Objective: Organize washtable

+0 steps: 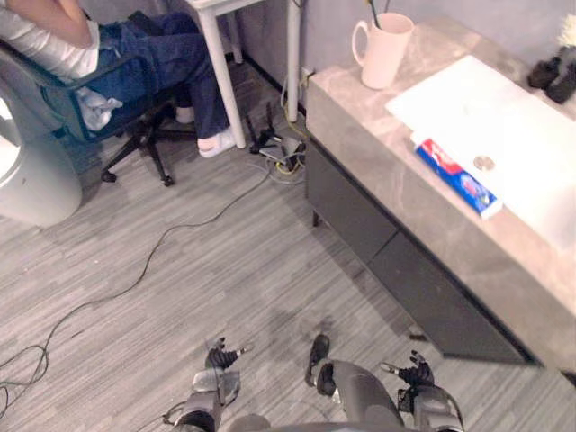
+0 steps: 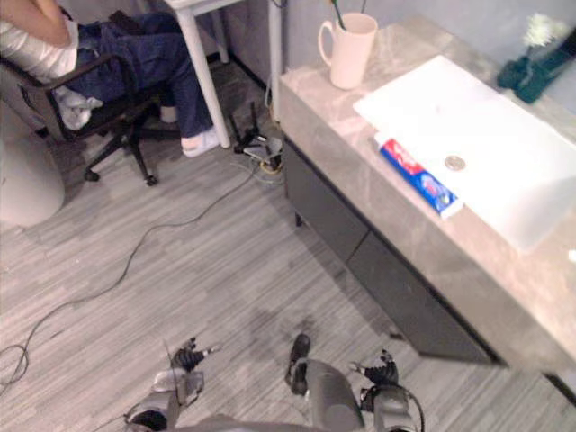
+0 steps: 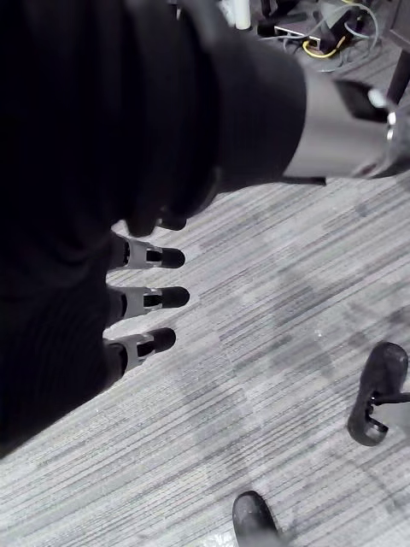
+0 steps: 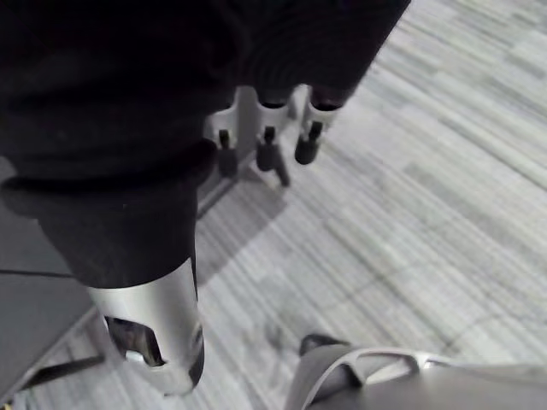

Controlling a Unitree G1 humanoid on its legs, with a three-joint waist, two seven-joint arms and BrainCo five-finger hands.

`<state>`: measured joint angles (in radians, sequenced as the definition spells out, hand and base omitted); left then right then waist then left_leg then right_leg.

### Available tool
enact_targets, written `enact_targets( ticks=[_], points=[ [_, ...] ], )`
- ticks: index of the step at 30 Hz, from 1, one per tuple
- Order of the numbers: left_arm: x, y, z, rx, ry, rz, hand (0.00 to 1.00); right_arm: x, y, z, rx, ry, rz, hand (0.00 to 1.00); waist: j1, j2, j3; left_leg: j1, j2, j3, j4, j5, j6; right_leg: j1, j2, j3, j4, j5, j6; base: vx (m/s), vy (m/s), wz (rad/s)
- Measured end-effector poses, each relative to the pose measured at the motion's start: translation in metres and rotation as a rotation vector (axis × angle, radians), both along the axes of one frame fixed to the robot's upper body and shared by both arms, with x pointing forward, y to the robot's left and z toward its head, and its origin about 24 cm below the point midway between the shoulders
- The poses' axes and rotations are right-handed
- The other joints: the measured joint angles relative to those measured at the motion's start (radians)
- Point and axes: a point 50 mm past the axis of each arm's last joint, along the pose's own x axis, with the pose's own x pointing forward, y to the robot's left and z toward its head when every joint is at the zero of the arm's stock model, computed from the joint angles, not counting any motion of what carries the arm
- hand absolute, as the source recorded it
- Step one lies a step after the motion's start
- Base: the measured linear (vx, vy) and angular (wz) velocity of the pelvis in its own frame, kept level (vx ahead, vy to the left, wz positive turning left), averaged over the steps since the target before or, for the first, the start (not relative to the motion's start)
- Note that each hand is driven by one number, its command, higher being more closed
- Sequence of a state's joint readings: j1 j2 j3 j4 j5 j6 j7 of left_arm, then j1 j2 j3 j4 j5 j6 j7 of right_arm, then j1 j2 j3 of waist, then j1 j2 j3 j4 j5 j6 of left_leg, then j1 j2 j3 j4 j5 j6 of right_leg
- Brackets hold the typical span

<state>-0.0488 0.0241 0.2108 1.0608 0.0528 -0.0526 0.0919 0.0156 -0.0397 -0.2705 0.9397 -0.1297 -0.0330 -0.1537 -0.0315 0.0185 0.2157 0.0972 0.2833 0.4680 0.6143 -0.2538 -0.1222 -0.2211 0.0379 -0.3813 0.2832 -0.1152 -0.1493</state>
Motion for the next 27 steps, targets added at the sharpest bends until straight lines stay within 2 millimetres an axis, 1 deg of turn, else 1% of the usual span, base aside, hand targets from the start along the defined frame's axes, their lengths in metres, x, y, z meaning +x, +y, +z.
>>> enact_targets(
  ticks=[1, 2, 3, 4, 5, 6, 7, 8, 9, 10, 11, 12, 13, 14, 15, 16, 17, 18, 20, 21, 22, 23, 24, 26, 27],
  points=[
    [-0.007, -0.004, -0.002, -0.011, 0.010, 0.004, 0.00, 0.004, 0.003, 0.002, 0.003, -0.021, 0.009, 0.00, 0.011, 0.000, 0.000, -0.038, 0.040, -0.002, 0.156, -0.003, 0.000, 0.057, 0.027, 0.037, -0.027, -0.010, -0.004, 0.53, -0.166, -0.86],
    [-0.006, -0.006, -0.001, -0.014, -0.003, 0.003, 0.00, 0.006, 0.005, 0.003, 0.004, -0.031, 0.013, 0.00, 0.017, 0.000, 0.000, -0.069, 0.055, -0.002, 0.220, -0.004, 0.002, 0.096, 0.038, 0.062, -0.047, -0.015, -0.004, 0.39, -0.098, -0.87],
    [-0.003, -0.006, 0.001, -0.014, -0.018, 0.002, 0.00, 0.008, 0.005, 0.005, 0.004, -0.040, 0.014, 0.00, 0.022, -0.003, 0.001, -0.100, 0.061, 0.000, 0.247, -0.008, 0.007, 0.123, 0.044, 0.088, -0.062, -0.019, -0.006, 0.34, -0.057, -0.72],
    [0.003, -0.007, 0.004, -0.015, -0.042, 0.001, 0.00, 0.009, 0.008, 0.005, 0.010, -0.046, 0.012, 0.00, 0.030, -0.002, 0.000, -0.137, 0.062, 0.000, 0.246, -0.011, 0.012, 0.154, 0.047, 0.111, -0.083, -0.022, 0.000, 0.31, -0.021, -0.78],
    [0.006, -0.009, 0.006, -0.019, -0.061, 0.001, 0.00, 0.007, 0.009, 0.004, 0.013, -0.043, 0.010, 0.00, 0.038, -0.003, -0.001, -0.173, 0.059, 0.001, 0.201, -0.012, 0.013, 0.184, 0.048, 0.148, -0.092, -0.028, 0.011, 0.30, 0.001, -0.97],
    [0.007, -0.013, 0.006, -0.029, -0.065, 0.003, 0.00, 0.004, 0.011, 0.003, 0.020, -0.034, 0.007, 0.00, 0.050, -0.004, -0.001, -0.211, 0.045, -0.009, 0.145, -0.012, 0.015, 0.212, 0.049, 0.195, -0.099, -0.036, 0.025, 0.26, 0.054, -0.93],
    [0.006, -0.015, 0.005, -0.034, -0.063, 0.004, 0.00, 0.003, 0.010, 0.002, 0.019, -0.031, 0.005, 0.00, 0.050, -0.003, -0.001, -0.233, 0.039, -0.030, 0.113, -0.013, 0.016, 0.225, 0.049, 0.217, -0.103, -0.040, 0.032, 0.23, 0.106, -1.01],
    [0.006, -0.017, 0.006, -0.038, -0.068, 0.002, 0.00, 0.003, 0.010, 0.002, 0.021, -0.030, 0.002, 0.00, 0.055, -0.007, -0.004, -0.274, 0.007, -0.098, 0.014, -0.011, 0.013, 0.236, 0.048, 0.264, -0.109, -0.048, 0.046, 0.25, 0.178, -1.17],
    [0.007, -0.018, 0.006, -0.041, -0.070, 0.002, 0.00, 0.002, 0.011, 0.002, 0.020, -0.027, 0.002, 0.00, 0.060, -0.001, -0.009, -0.302, -0.031, -0.172, -0.094, -0.008, 0.010, 0.240, 0.045, 0.318, -0.105, -0.057, 0.061, 0.20, 0.185, -1.26],
    [0.007, -0.018, 0.006, -0.043, -0.069, 0.002, 0.00, 0.003, 0.010, 0.002, 0.019, -0.028, 0.001, 0.00, 0.062, 0.002, -0.011, -0.310, -0.047, -0.205, -0.144, -0.005, 0.010, 0.243, 0.044, 0.345, -0.104, -0.066, 0.077, 0.21, 0.226, -1.40],
    [0.007, -0.020, 0.006, -0.046, -0.067, -0.002, 0.00, 0.002, 0.009, 0.002, 0.011, -0.026, -0.003, 0.00, 0.069, 0.005, -0.016, -0.308, -0.079, -0.260, -0.238, 0.006, 0.001, 0.244, 0.038, 0.397, -0.094, -0.078, 0.098, 0.16, 0.197, -1.11],
    [0.006, -0.021, 0.005, -0.047, -0.066, -0.005, 0.00, -0.001, 0.008, 0.001, 0.007, -0.016, -0.009, 0.00, 0.072, 0.006, -0.019, -0.305, -0.089, -0.280, -0.274, 0.010, -0.003, 0.247, 0.034, 0.421, -0.086, -0.084, 0.108, 0.23, 0.261, -1.30],
    [0.004, -0.022, 0.004, -0.050, -0.056, -0.006, 0.00, -0.009, 0.008, -0.002, 0.005, 0.007, -0.016, 0.00, 0.074, 0.007, -0.031, -0.291, -0.095, -0.275, -0.305, 0.073, 0.034, 0.254, 0.027, 0.457, -0.068, -0.106, 0.145, 0.28, 0.299, -1.19],
    [-0.002, -0.023, 0.001, -0.051, -0.036, -0.010, 0.00, -0.018, 0.009, -0.005, 0.011, 0.030, -0.022, 0.00, 0.073, 0.009, -0.057, -0.267, -0.097, -0.256, -0.326, 0.164, 0.042, 0.253, 0.016, 0.481, -0.054, -0.121, 0.170, 0.47, 0.438, -1.29],
    [-0.003, -0.020, 0.001, -0.044, -0.030, -0.015, 0.00, -0.023, 0.013, -0.008, 0.027, 0.052, -0.032, 0.00, 0.068, -0.019, -0.077, -0.243, -0.121, -0.207, -0.339, 0.160, 0.055, 0.247, -0.018, 0.490, -0.041, -0.125, 0.201, 0.36, 0.328, -0.95],
    [-0.003, -0.019, 0.001, -0.039, -0.027, -0.019, 0.00, -0.026, 0.017, -0.010, 0.040, 0.066, -0.033, 0.00, 0.065, -0.030, -0.084, -0.237, -0.128, -0.190, -0.345, 0.155, 0.064, 0.242, -0.030, 0.490, -0.042, -0.121, 0.211, 0.32, 0.294, -0.71],
    [-0.003, -0.018, 0.000, -0.029, -0.020, -0.043, 0.00, -0.030, 0.022, -0.013, 0.057, 0.085, -0.039, 0.00, 0.067, -0.046, -0.095, -0.233, -0.137, -0.162, -0.349, 0.149, 0.073, 0.231, -0.045, 0.489, -0.044, -0.112, 0.226, 0.15, 0.151, -0.58],
    [-0.003, -0.017, -0.001, -0.023, -0.009, -0.059, 0.00, -0.033, 0.024, -0.015, 0.067, 0.102, -0.046, 0.00, 0.069, -0.052, -0.098, -0.218, -0.143, -0.139, -0.359, 0.144, 0.082, 0.228, -0.056, 0.490, -0.047, -0.097, 0.247, 0.25, 0.285, -0.69],
    [-0.005, -0.017, -0.002, -0.016, 0.009, -0.079, 0.00, -0.031, 0.025, -0.015, 0.071, 0.105, -0.046, 0.00, 0.072, -0.052, -0.099, -0.176, -0.154, -0.094, -0.376, 0.139, 0.089, 0.233, -0.075, 0.489, -0.061, -0.057, 0.260, 0.16, 0.240, -0.77],
    [-0.007, -0.015, -0.003, -0.006, 0.019, -0.095, 0.00, -0.027, 0.026, -0.015, 0.075, 0.103, -0.038, 0.00, 0.074, -0.050, -0.099, -0.156, -0.155, -0.067, -0.382, 0.139, 0.089, 0.229, -0.079, 0.482, -0.064, -0.038, 0.246, 0.07, 0.120, -0.73],
    [-0.008, -0.013, -0.004, -0.001, 0.025, -0.097, 0.00, -0.025, 0.027, -0.015, 0.076, 0.104, -0.033, 0.00, 0.073, -0.047, -0.100, -0.147, -0.155, -0.056, -0.391, 0.139, 0.089, 0.227, -0.082, 0.465, -0.065, -0.027, 0.244, 0.08, 0.113, -0.85],
    [-0.009, -0.009, -0.004, 0.009, 0.029, -0.098, 0.00, -0.022, 0.028, -0.015, 0.075, 0.105, -0.019, 0.00, 0.073, -0.041, -0.103, -0.134, -0.153, -0.037, -0.409, 0.139, 0.089, 0.214, -0.085, 0.407, -0.066, -0.012, 0.244, 0.05, 0.034, -0.80],
    [-0.009, -0.006, -0.004, 0.017, 0.032, -0.098, 0.00, -0.021, 0.028, -0.015, 0.073, 0.108, -0.010, 0.00, 0.072, -0.037, -0.106, -0.130, -0.155, -0.026, -0.424, 0.139, 0.089, 0.201, -0.092, 0.317, -0.073, 0.000, 0.228, 0.06, 0.027, -0.74],
    [-0.010, -0.005, -0.004, 0.022, 0.039, -0.106, 0.00, -0.023, 0.025, -0.016, 0.065, 0.121, -0.007, 0.00, 0.072, -0.033, -0.107, -0.122, -0.161, -0.028, -0.435, 0.139, 0.089, 0.208, -0.096, 0.280, -0.088, 0.004, 0.222, 0.05, -0.031, -0.44],
    [-0.013, -0.006, -0.005, 0.022, 0.050, -0.120, 0.00, -0.027, 0.021, -0.017, 0.052, 0.137, -0.003, 0.00, 0.068, -0.029, -0.107, -0.108, -0.167, -0.030, -0.440, 0.139, 0.089, 0.228, -0.100, 0.272, -0.112, 0.005, 0.220, 0.07, -0.034, -0.23]
  ],
)
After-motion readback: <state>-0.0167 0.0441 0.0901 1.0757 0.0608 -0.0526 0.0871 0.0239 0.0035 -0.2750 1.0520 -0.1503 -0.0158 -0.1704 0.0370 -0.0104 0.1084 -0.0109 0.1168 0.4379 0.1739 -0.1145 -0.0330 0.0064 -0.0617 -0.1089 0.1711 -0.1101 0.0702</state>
